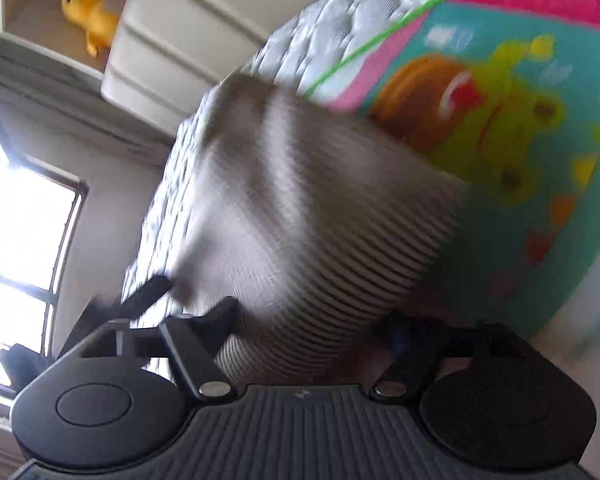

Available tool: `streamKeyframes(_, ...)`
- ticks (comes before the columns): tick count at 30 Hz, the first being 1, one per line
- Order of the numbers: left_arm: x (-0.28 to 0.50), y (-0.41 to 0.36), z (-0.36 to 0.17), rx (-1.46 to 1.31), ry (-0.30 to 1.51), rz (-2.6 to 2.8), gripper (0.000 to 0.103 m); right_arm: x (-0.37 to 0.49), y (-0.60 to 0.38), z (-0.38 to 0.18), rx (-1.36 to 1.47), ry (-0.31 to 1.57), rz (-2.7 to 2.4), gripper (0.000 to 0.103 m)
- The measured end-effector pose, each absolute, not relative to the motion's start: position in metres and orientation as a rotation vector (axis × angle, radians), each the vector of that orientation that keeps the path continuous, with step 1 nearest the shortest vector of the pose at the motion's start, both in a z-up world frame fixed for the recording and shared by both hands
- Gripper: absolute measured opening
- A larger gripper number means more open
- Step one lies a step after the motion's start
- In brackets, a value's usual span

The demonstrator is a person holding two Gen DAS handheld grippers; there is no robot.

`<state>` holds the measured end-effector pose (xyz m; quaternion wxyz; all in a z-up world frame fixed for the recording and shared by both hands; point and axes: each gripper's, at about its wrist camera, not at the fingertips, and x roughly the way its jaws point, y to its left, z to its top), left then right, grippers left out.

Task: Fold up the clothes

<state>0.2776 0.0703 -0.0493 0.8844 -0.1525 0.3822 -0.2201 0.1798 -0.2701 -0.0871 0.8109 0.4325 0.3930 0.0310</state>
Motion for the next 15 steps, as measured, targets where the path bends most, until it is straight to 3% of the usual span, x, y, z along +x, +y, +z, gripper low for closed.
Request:
streamKeyframes(6, 0.273, 0.050, -0.050, -0.368, 0.787, -0.630, 0.103, 0.227, -0.312, -0.060, 0.594, 0.789, 0.019, 0.068)
streamKeyframes(9, 0.268, 0.031, -0.057, -0.327, 0.784, -0.673, 0.103, 0.262, -0.313, -0.055, 0.488, 0.845, 0.099, 0.075)
streamKeyframes(11, 0.269, 0.023, -0.067, -0.327, 0.808, -0.686, 0.103, 0.276, -0.313, -0.058, 0.479, 0.880, 0.130, 0.084)
streamKeyframes(15, 0.264, 0.003, -0.080, -0.320, 0.860, -0.751, 0.103, 0.278, -0.306, -0.065, 0.483, 0.928, 0.207, 0.087)
